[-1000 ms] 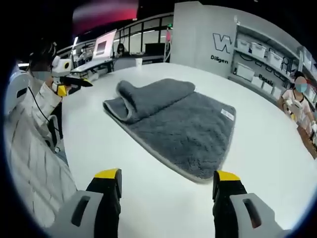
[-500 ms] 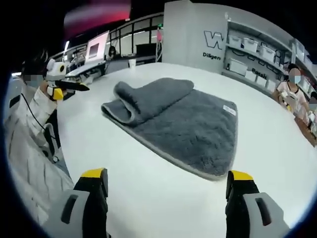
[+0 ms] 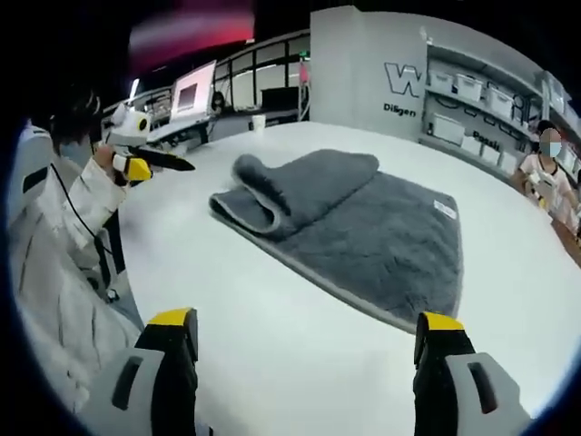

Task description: Open the folded towel by lifting each exposed corner and separating the folded layers until the towel lies flat within the target outline without major curled edges

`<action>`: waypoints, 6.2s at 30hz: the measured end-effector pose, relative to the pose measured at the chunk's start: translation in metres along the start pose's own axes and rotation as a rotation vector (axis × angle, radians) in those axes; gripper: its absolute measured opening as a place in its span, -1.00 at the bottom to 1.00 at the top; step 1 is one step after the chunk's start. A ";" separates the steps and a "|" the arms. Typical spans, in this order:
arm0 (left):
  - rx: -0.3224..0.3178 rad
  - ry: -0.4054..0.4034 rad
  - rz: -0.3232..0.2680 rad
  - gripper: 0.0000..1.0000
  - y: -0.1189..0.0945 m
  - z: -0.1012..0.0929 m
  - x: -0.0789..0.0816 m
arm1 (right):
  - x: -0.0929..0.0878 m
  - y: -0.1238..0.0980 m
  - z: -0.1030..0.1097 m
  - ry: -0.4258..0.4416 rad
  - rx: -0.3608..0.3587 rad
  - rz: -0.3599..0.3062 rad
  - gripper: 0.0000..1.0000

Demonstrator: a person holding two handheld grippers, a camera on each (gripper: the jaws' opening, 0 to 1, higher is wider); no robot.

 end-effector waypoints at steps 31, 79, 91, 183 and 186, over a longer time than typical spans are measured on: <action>0.080 -0.114 -0.039 0.29 0.068 0.044 -0.012 | -0.003 -0.009 0.008 -0.014 -0.012 -0.022 0.92; 0.068 -0.358 -0.280 -0.99 0.073 0.040 -0.008 | -0.012 -0.012 0.016 -0.045 -0.001 0.018 0.84; 0.043 -0.326 -0.298 -0.99 0.062 0.031 0.004 | -0.012 -0.011 0.016 -0.048 -0.001 0.021 0.84; 0.457 -0.214 -0.150 -0.98 -0.056 0.101 -0.050 | -0.013 -0.005 0.019 -0.067 -0.008 0.071 0.80; 0.466 -0.208 -0.138 -0.98 -0.058 0.102 -0.051 | -0.013 -0.005 0.019 -0.067 -0.006 0.071 0.80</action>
Point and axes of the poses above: the point that each gripper's makers call its tool centre point, and the gripper's own axes: y roughly forward along the fingers, z roughly to its left, x roughly out of its top, the point moved 8 cm from there along -y, roughly backward along the fingers, and after that the axes turned 14 degrees about y, right-handed, at the moved point
